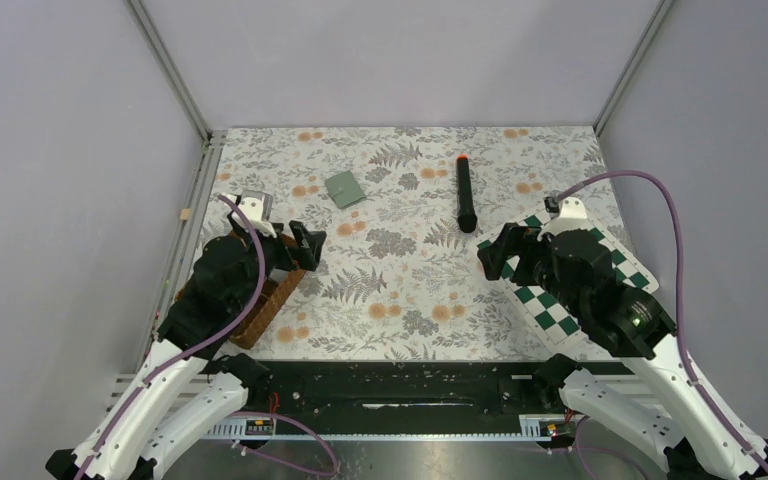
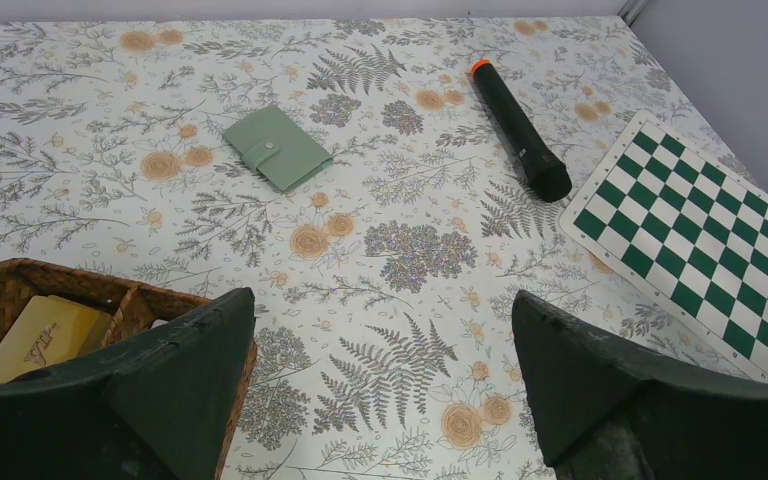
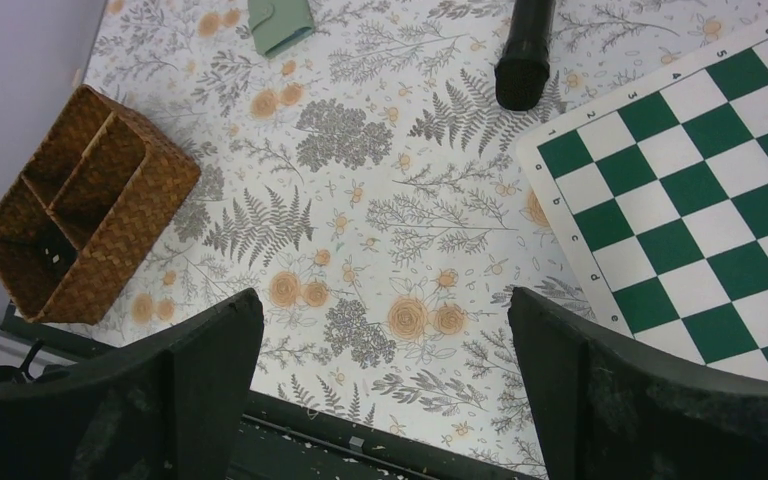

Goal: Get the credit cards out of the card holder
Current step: Move the card holder to the center of the board.

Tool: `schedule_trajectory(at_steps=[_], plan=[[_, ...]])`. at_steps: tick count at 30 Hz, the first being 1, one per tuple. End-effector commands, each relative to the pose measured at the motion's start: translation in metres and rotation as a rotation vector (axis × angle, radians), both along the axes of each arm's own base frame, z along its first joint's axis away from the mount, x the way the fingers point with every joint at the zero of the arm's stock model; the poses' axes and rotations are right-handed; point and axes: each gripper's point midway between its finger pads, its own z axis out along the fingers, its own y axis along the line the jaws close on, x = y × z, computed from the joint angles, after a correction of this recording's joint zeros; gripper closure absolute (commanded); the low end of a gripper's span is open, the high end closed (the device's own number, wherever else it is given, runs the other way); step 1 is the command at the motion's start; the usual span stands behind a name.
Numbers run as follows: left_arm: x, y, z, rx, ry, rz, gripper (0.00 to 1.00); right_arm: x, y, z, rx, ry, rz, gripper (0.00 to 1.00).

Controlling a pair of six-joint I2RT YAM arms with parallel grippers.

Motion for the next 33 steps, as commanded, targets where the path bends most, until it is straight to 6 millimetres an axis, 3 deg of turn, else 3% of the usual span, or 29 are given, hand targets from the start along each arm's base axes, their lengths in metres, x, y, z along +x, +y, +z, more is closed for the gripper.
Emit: schedule_trajectory(at_steps=[1, 9, 16, 20, 25, 28, 33], plan=[[0.0, -0.002, 0.027, -0.043, -0.056, -0.01, 0.01, 0.006, 0.002, -0.004, 0.013, -0.001, -0.031, 0.01], [0.009, 0.001, 0.02, -0.029, -0.032, 0.032, 0.01, 0.004, 0.004, 0.004, 0.047, -0.029, -0.013, 0.01], [0.05, 0.021, 0.001, 0.061, 0.167, 0.25, 0.02, 0.003, 0.01, 0.008, 0.097, -0.085, 0.02, 0.01], [0.09, 0.02, 0.0, 0.003, 0.3, 0.35, 0.04, 0.0, 0.017, 0.012, 0.131, -0.117, 0.065, 0.01], [0.163, 0.001, -0.009, -0.186, 0.371, 0.46, 0.09, -0.007, 0.039, 0.01, 0.221, -0.08, 0.149, 0.01], [0.207, -0.016, -0.041, -0.251, 0.476, 0.467, 0.16, -0.015, 0.055, 0.008, 0.275, -0.036, 0.222, 0.01], [0.254, -0.029, -0.102, -0.23, 0.617, 0.513, 0.21, -0.027, 0.062, 0.021, 0.303, -0.046, 0.295, 0.03]])
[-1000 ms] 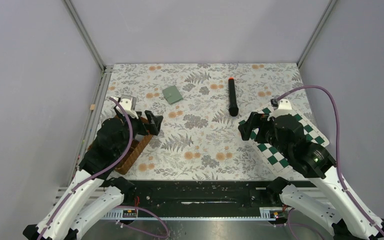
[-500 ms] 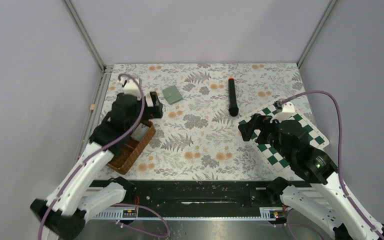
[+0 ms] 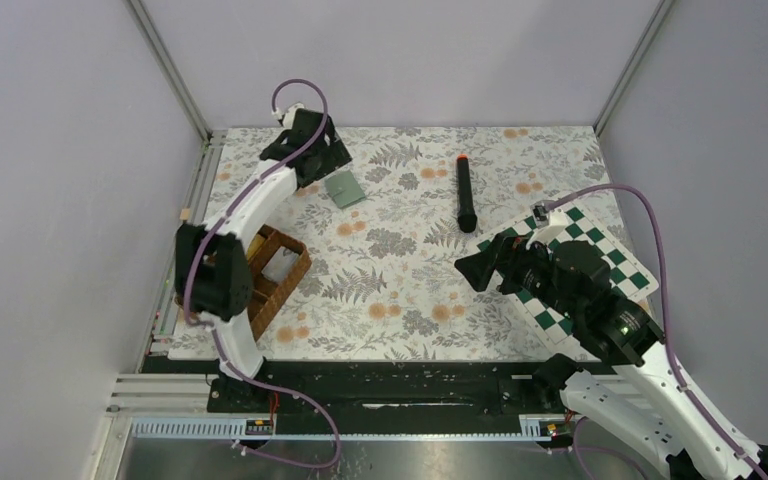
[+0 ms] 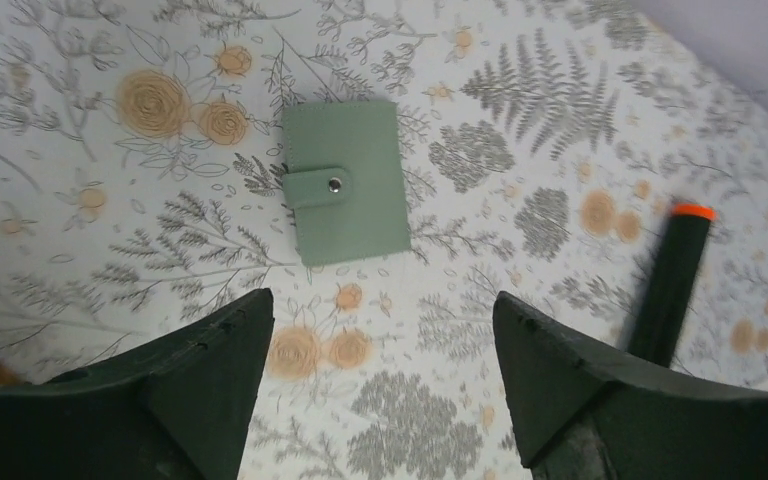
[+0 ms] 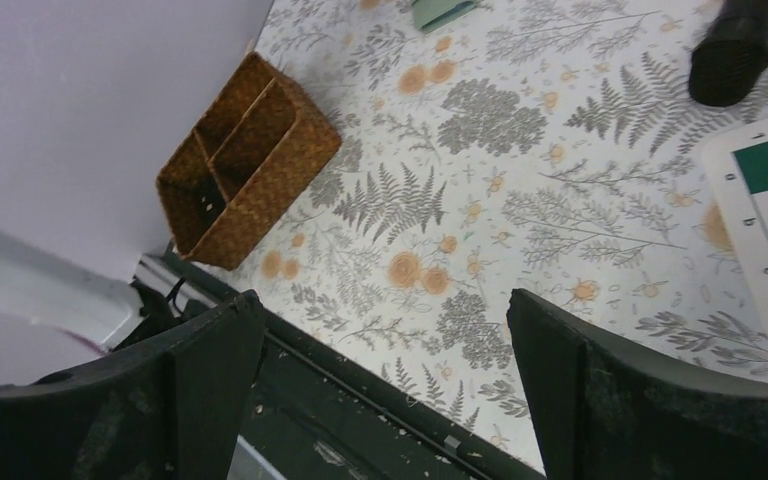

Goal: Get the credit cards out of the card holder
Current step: Move the card holder to the center of the board.

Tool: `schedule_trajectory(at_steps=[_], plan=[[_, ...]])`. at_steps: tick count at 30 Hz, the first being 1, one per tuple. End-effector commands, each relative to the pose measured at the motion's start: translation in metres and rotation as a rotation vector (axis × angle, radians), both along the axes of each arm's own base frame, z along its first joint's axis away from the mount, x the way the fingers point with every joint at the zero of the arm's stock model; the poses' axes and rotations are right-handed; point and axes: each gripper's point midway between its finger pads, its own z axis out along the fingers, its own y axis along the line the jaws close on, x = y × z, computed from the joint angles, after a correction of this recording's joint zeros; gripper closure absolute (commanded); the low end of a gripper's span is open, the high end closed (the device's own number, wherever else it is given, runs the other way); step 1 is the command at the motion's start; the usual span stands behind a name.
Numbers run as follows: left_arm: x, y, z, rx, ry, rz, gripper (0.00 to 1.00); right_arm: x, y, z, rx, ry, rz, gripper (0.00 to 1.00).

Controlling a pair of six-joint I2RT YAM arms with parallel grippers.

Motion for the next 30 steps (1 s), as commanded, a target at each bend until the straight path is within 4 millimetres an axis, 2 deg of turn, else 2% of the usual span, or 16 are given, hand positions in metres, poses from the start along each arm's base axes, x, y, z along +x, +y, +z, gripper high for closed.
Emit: schedule_trajectory(at_steps=[1, 5, 11, 17, 22, 27, 30], plan=[[0.029, -0.01, -0.036, -0.061, 0.081, 0.058, 0.21, -0.015, 0.016, 0.029, 0.091, -0.064, 0.118, 0.03], [0.041, -0.009, -0.069, -0.03, 0.133, 0.091, 0.21, -0.023, 0.015, 0.039, 0.13, -0.121, 0.146, 0.05], [0.043, -0.011, -0.122, -0.033, 0.216, 0.127, 0.21, -0.023, 0.012, 0.042, 0.136, -0.135, 0.133, 0.05], [0.047, -0.021, -0.152, -0.058, 0.267, 0.107, 0.3, -0.019, 0.008, 0.038, 0.119, -0.132, 0.104, 0.06], [0.051, -0.025, -0.165, -0.063, 0.283, 0.082, 0.44, -0.016, 0.005, 0.037, 0.102, -0.14, 0.086, 0.06], [0.054, -0.026, -0.173, -0.099, 0.301, 0.054, 0.68, -0.014, 0.002, 0.036, 0.094, -0.141, 0.07, 0.06], [0.046, -0.027, -0.182, -0.116, 0.335, 0.041, 0.84, -0.014, 0.002, 0.034, 0.093, -0.137, 0.066, 0.06]])
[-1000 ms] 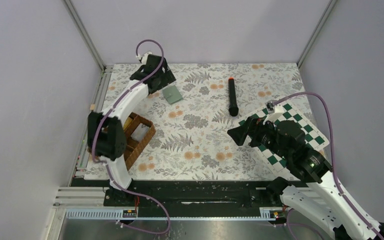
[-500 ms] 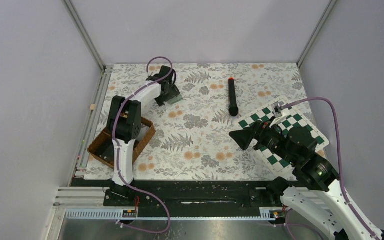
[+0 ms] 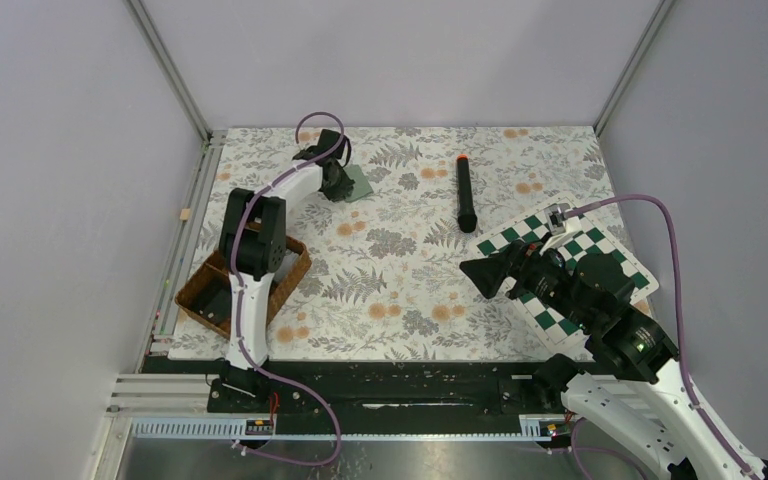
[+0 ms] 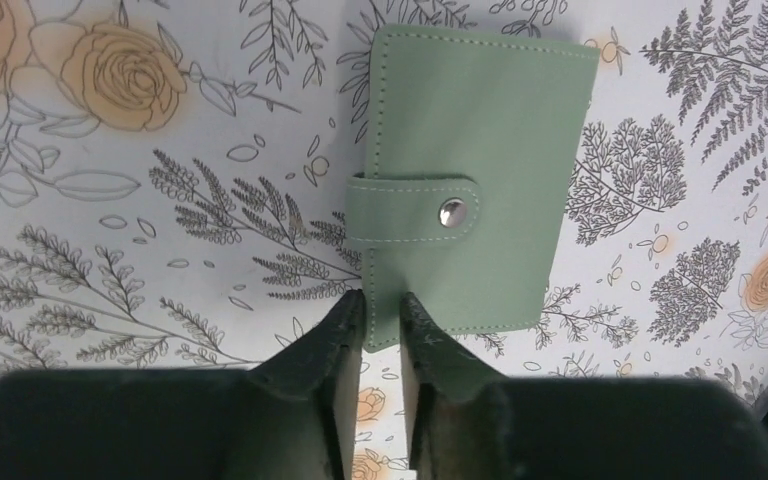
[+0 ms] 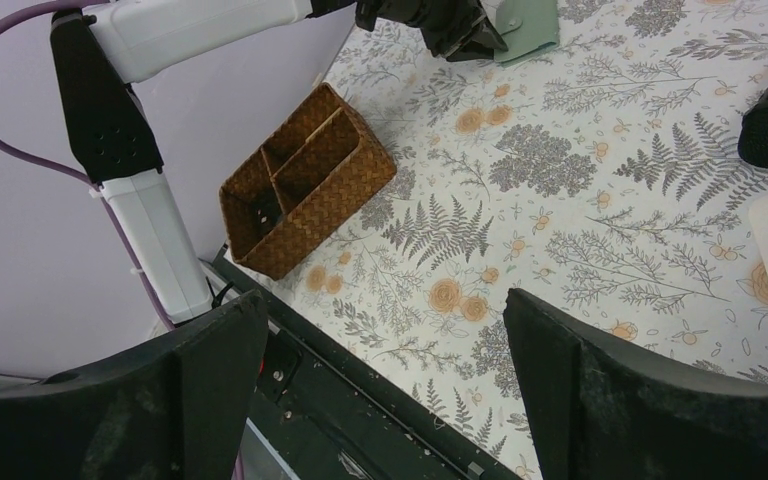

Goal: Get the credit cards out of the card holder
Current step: Move the card holder to the center of the board.

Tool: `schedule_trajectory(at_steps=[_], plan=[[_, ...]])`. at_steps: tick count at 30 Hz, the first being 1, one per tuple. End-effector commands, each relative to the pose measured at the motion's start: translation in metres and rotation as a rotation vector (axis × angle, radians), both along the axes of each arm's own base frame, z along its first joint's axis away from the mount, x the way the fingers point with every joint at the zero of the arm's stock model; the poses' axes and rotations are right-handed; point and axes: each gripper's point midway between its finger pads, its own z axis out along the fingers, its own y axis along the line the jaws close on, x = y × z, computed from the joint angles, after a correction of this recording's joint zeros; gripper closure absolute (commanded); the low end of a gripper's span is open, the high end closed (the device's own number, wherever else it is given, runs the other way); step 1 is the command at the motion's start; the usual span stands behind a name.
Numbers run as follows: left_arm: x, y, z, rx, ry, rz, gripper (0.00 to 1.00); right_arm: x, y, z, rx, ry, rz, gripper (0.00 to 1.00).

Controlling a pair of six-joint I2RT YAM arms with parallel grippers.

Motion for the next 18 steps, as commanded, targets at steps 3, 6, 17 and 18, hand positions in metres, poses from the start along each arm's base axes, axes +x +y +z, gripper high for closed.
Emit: schedule_trajectory(at_steps=[3, 6, 17, 18], plan=[[-0.007, -0.008, -0.02, -0.065, 0.054, -0.041, 0.96, 0.005, -0.002, 0.002, -0.007, -0.02, -0.024, 0.06], [-0.013, -0.009, -0.019, -0.075, 0.064, -0.054, 1.0, 0.005, -0.003, 0.0, -0.009, -0.008, -0.032, 0.07], [-0.073, -0.04, 0.002, -0.104, 0.084, -0.192, 1.0, 0.013, -0.02, -0.02, -0.073, 0.035, -0.129, 0.08], [-0.086, -0.045, 0.003, -0.1, 0.091, -0.204, 1.0, 0.013, -0.021, -0.023, -0.087, 0.036, -0.137, 0.07]])
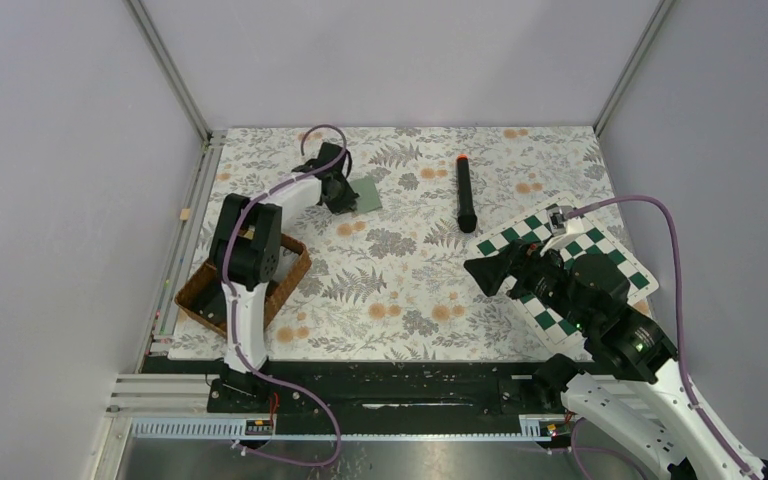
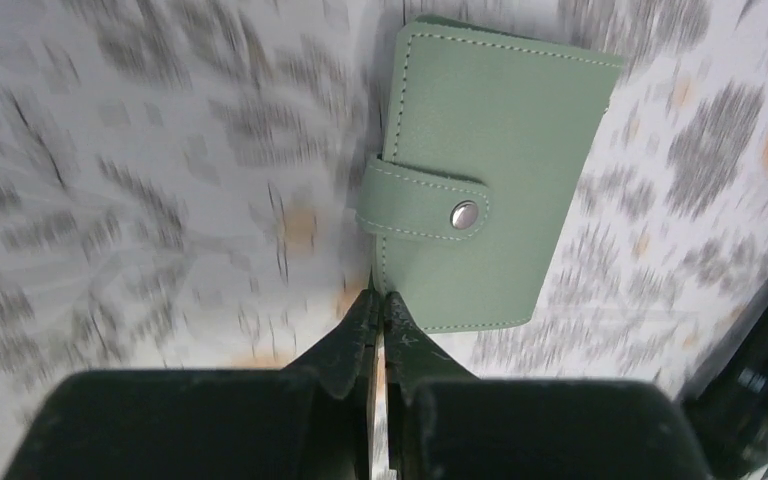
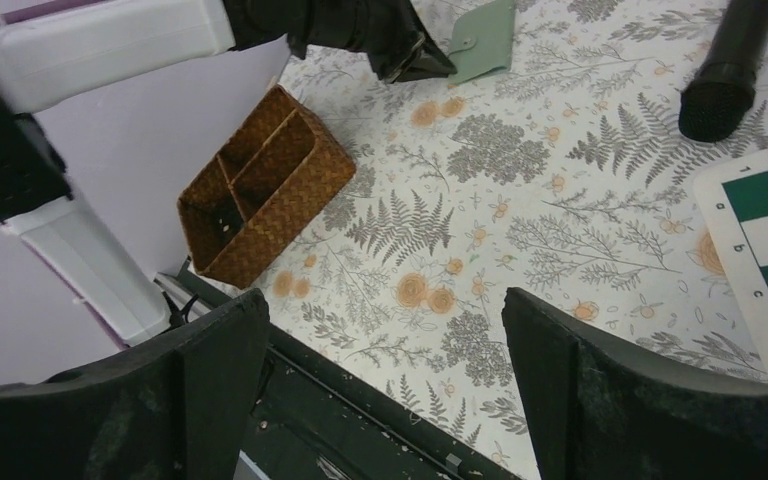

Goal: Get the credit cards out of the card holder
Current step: Move the card holder to the center of the board.

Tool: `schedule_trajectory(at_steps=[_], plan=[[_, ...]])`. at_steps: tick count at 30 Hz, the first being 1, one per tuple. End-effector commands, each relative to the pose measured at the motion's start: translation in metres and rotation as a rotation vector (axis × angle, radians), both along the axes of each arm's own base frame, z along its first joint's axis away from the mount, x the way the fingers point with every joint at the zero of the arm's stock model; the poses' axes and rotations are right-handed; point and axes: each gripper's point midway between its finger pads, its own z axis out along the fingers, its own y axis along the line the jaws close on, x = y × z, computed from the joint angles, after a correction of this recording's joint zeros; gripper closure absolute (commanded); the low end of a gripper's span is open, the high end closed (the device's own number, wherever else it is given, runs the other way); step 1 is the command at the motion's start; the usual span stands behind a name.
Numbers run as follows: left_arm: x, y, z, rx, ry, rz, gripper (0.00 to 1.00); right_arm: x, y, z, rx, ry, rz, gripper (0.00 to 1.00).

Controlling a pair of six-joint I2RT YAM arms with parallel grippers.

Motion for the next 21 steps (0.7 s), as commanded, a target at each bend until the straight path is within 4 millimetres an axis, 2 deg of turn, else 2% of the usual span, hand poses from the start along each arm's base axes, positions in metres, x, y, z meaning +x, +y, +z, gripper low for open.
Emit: schedule_trajectory(at_steps=[1, 4, 7, 10, 13, 18, 21], plan=[[-0.071, -0.032, 0.004, 0.011, 0.08, -0.138, 1.0, 0.007, -0.012, -0.016, -0.066, 0.011, -0.066, 0.07], [-0.116, -0.055, 0.016, -0.012, 0.047, -0.194, 1.0, 0.007, -0.016, -0.027, -0.103, 0.02, -0.074, 0.07], [-0.167, -0.075, 0.016, -0.021, 0.056, -0.268, 1.0, 0.005, -0.019, -0.042, -0.136, 0.045, -0.074, 0.07], [-0.218, -0.08, 0.01, 0.037, 0.068, -0.335, 1.0, 0.0, -0.018, -0.058, -0.157, 0.081, -0.051, 0.07], [-0.258, -0.081, 0.007, 0.069, 0.072, -0.379, 1.0, -0.006, -0.013, -0.075, -0.156, 0.127, -0.021, 0.08], [-0.307, -0.085, 0.006, 0.059, 0.066, -0.406, 1.0, -0.012, -0.01, -0.109, -0.154, 0.231, -0.023, 0.1], [-0.322, -0.088, 0.015, 0.081, 0.038, -0.43, 0.84, -0.014, -0.008, -0.123, -0.152, 0.275, -0.021, 0.15]])
